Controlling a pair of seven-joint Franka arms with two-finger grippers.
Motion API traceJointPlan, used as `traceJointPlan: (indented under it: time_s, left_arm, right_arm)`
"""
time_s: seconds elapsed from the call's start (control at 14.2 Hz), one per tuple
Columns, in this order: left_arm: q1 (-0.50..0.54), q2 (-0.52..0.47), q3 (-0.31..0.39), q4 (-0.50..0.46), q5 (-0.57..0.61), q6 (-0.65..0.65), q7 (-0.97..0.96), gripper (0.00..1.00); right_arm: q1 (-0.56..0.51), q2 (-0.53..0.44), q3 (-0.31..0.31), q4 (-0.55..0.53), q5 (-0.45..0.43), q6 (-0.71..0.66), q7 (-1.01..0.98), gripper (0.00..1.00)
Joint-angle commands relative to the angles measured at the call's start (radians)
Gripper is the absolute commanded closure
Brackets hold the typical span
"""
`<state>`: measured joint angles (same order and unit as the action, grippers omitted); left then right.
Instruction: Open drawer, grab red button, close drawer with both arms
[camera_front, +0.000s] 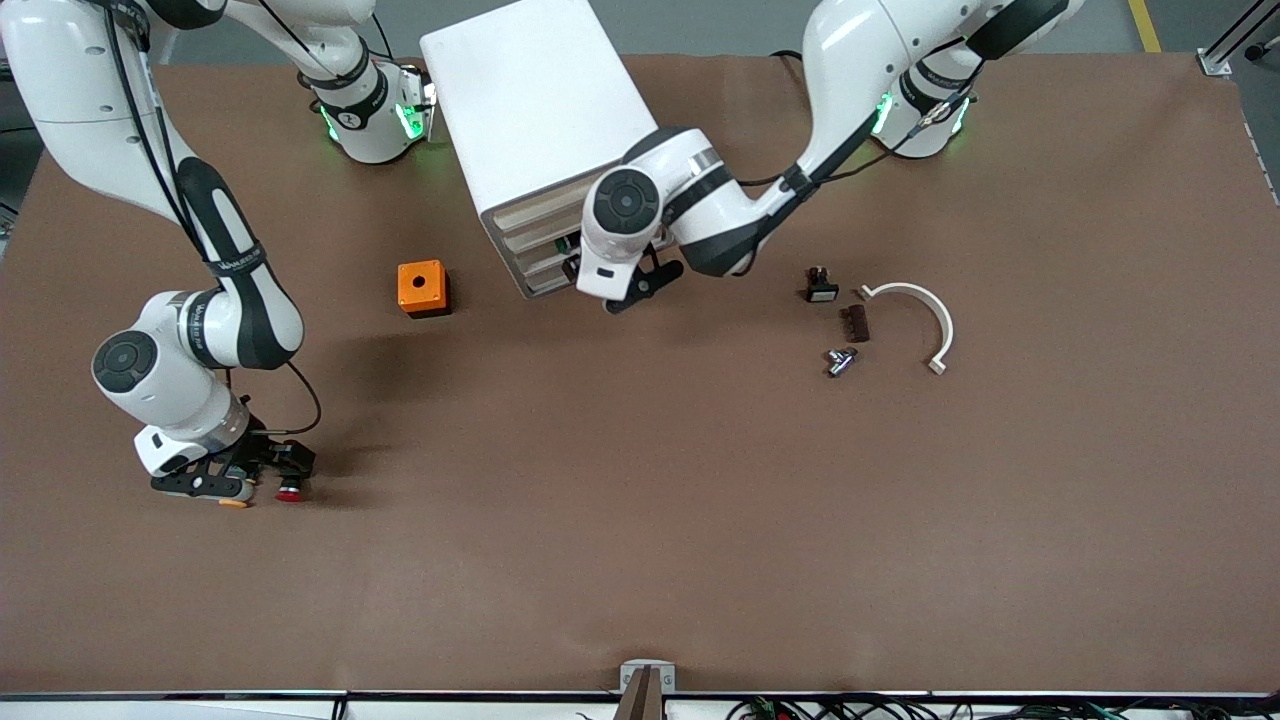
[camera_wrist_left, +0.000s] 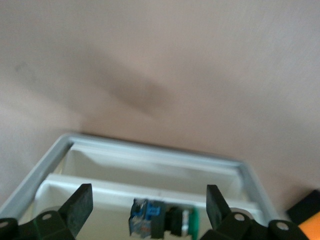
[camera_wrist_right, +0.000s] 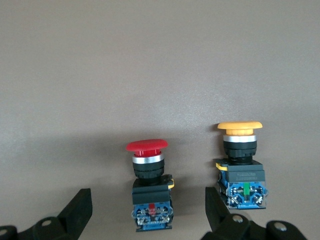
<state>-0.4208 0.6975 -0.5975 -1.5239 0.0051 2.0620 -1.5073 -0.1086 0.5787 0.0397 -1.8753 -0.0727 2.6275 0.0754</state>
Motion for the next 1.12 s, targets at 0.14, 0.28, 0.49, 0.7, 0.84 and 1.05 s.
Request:
traceJointPlan:
  time_s: [0.14,0.28,0.49,0.7,0.84,1.05]
  left_arm:
    - [0.157,-0.075,-0.004,0.059,-0.004,-0.092,0.007,0.00]
    - [0.200,-0.096,-0.001,0.116,0.004,-0.187,0.091,0.00]
    - [0.321,-0.220,-0.005,0.126,0.009,-0.302,0.287,0.00]
    - [0.436,-0.286,-0.007,0.125,0.009,-0.393,0.480,0.00]
    - [0.506,-0.337,-0.008,0.125,0.007,-0.480,0.631,0.00]
    - [0.609,-0.403,-0.007,0.120,-0.004,-0.603,0.853,0.00]
  right_arm:
    - [-0.005,-0.137,0.025,0.004,-0.003,-0.190,0.006,0.00]
    - [0.009,-0.206,0.026,0.005,-0.001,-0.285,0.024,0.00]
    - [0.036,-0.298,0.026,0.008,0.001,-0.420,0.058,0.00]
    - [0.108,-0.390,0.029,0.011,0.004,-0.519,0.170,0.00]
    - [0.151,-0.463,0.029,0.005,0.005,-0.555,0.222,0.00]
    - [0.173,-0.558,0.029,-0.001,0.056,-0.622,0.212,0.00]
